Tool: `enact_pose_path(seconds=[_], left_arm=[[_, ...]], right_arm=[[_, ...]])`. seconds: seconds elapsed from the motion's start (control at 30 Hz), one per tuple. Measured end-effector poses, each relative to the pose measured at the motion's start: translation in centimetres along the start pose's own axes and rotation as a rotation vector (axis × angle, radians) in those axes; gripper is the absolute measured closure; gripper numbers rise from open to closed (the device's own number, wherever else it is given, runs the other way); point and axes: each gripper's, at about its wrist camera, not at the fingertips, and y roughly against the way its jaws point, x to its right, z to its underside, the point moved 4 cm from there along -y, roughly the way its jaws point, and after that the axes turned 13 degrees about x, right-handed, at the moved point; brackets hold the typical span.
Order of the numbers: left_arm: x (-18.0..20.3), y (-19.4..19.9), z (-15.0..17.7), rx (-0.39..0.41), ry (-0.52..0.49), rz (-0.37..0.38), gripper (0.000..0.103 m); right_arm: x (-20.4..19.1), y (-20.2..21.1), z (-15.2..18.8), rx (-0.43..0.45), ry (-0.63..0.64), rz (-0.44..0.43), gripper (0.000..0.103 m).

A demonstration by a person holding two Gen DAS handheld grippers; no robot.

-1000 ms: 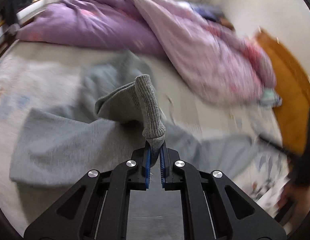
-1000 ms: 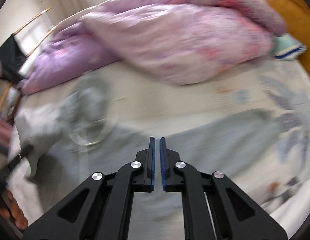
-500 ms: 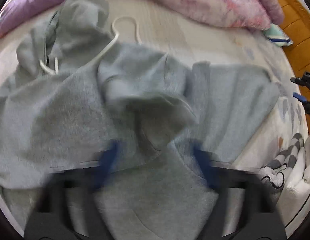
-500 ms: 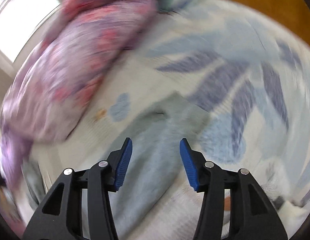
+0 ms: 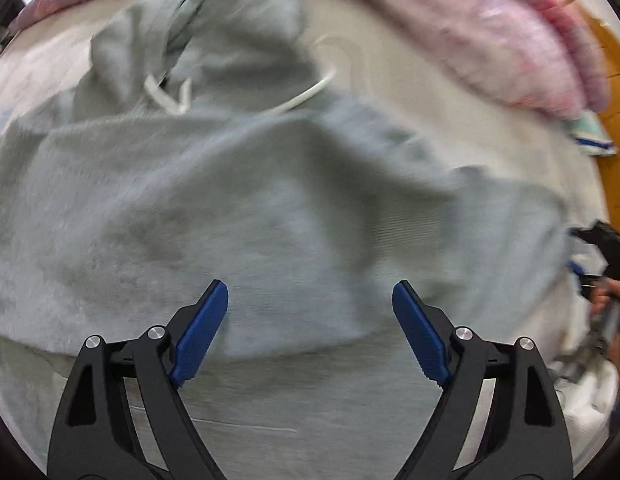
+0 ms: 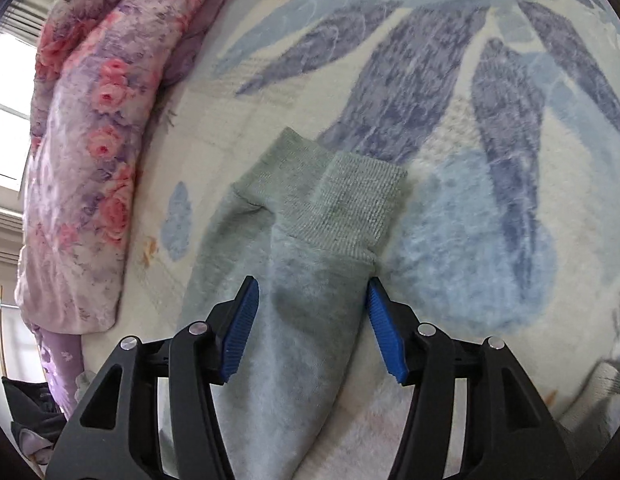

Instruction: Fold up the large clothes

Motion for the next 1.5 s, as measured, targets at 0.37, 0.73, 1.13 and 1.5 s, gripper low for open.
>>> enact_pose_path(seconds=[0.37, 0.73, 1.13, 1.5], left_arm=[[-0.6, -1.0, -0.3, -0.035, -0.044, 0.032, 0.013], [-12.7, 7.7, -2.7, 0.050, 0.158, 0.078, 0.013], [-33.0, 15.1, -4.5, 0.200, 0.387, -0.059, 0.013], [-38.8, 17.4, -2.9, 0.224, 0.477, -0.070, 0.013]], right_arm=[[-5.9, 5.9, 0.5, 0.191, 0.237, -0.049, 0.092], [-26.6, 21.3, 16.9, 0.247, 0.624, -0.444, 0.092], [-38.7, 20.2, 49.6, -0.078, 0.981, -0.613, 0.092], [-37.5, 17.1, 59.6, -0.416, 1.073, -0.564, 0.050]])
